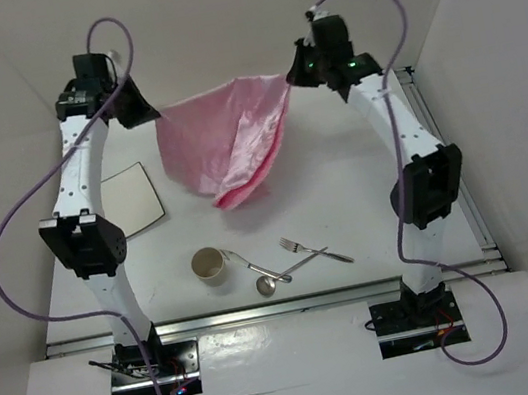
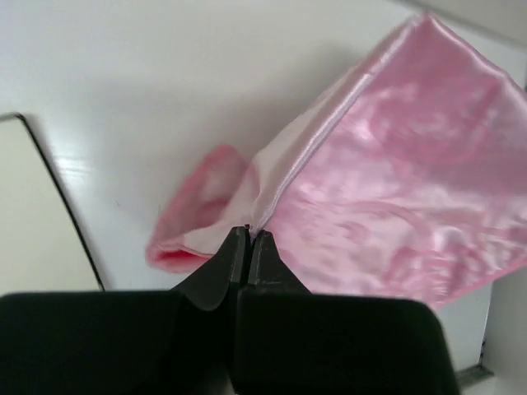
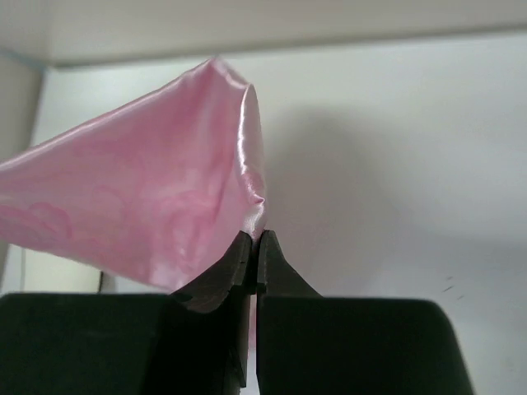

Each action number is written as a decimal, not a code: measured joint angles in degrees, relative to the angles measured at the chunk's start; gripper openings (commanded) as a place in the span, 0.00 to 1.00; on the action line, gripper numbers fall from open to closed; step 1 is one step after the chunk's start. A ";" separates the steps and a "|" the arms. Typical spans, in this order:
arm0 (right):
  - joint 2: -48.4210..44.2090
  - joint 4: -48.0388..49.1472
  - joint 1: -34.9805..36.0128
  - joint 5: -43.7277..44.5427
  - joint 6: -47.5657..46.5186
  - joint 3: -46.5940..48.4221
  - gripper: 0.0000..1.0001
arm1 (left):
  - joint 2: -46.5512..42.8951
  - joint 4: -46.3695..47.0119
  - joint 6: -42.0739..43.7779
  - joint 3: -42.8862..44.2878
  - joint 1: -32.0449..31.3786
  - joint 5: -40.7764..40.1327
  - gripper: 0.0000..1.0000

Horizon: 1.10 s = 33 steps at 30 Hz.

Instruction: Set the dinner table for one person

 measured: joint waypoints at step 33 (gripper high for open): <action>-33.48 5.46 -9.60 -1.18 -0.15 -18.08 0.00 | -28.15 14.82 -1.95 -12.61 9.88 5.97 0.00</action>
